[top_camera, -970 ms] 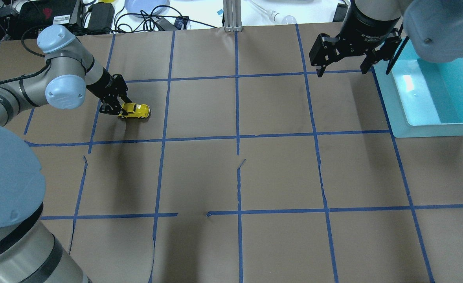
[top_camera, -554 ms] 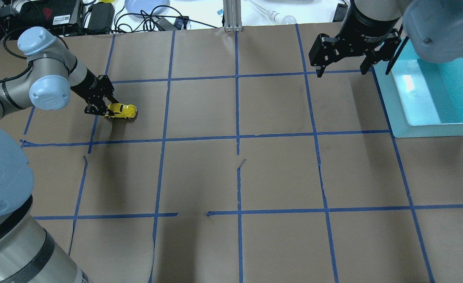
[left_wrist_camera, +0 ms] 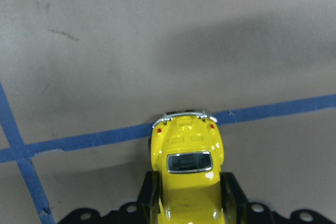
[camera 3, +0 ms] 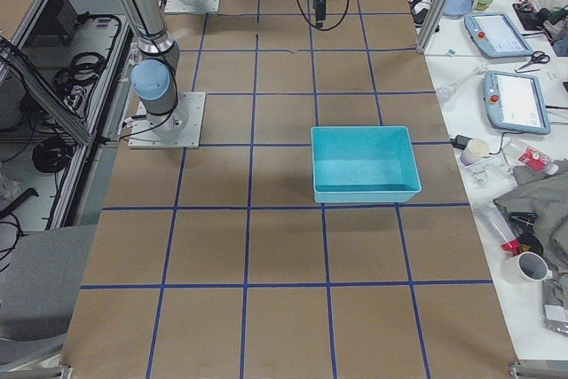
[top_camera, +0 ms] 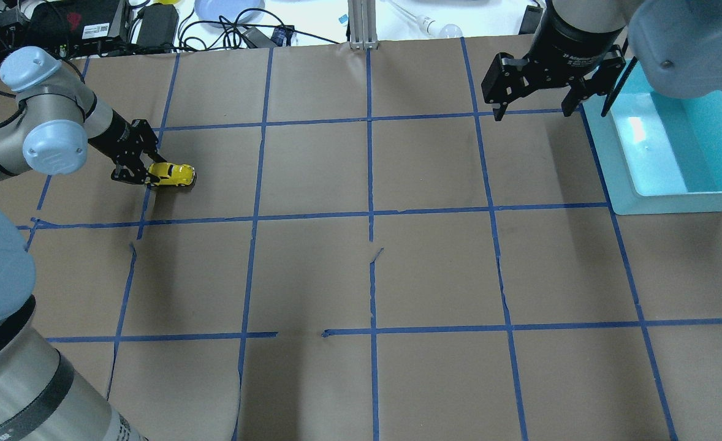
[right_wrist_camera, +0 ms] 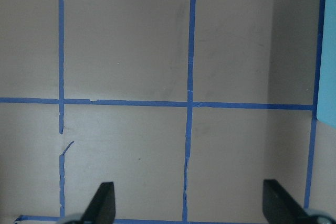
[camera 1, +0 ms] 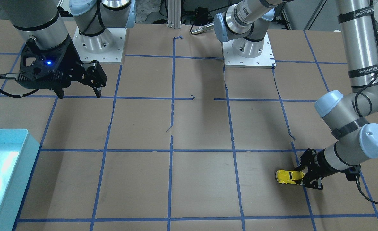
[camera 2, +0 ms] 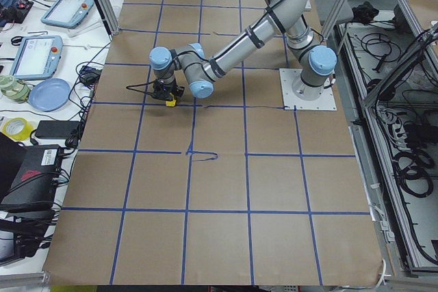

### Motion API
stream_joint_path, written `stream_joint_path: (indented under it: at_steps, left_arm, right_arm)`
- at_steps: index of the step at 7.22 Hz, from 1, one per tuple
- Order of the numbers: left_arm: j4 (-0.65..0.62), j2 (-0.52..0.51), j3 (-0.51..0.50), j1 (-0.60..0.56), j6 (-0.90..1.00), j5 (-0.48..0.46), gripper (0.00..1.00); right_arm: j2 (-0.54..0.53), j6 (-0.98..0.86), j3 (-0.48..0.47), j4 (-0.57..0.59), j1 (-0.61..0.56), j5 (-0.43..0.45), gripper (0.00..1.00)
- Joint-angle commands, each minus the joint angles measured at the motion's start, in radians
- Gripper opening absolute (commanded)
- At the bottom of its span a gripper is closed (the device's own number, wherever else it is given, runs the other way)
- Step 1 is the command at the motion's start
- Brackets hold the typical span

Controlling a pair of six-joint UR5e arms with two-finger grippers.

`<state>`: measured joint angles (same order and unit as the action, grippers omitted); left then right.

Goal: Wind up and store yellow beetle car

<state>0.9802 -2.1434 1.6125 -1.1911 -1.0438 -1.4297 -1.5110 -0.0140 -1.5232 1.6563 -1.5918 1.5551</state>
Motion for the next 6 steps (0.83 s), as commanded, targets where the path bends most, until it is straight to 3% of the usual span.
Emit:
stream_joint_path:
  at_steps: [1,4,5,6]
  left_arm:
    - [-0.015,0.016,0.000,-0.008,-0.005,0.011,1.00]
    - [-0.002,0.068,-0.005,-0.028,0.020,0.005,1.00]
    - [0.005,0.097,-0.012,-0.042,0.141,-0.003,1.00]
    - [0.093,0.140,-0.043,-0.054,0.256,-0.039,1.00]
  right_arm:
    - [0.000,-0.001,0.000,0.000,0.000,0.000,1.00]
    - [0.000,-0.001,0.000,0.000,0.001,0.000,1.00]
    - [0.000,0.000,0.000,0.002,0.000,-0.001,1.00]
    - [0.000,-0.003,0.000,0.002,0.000,-0.001,1.00]
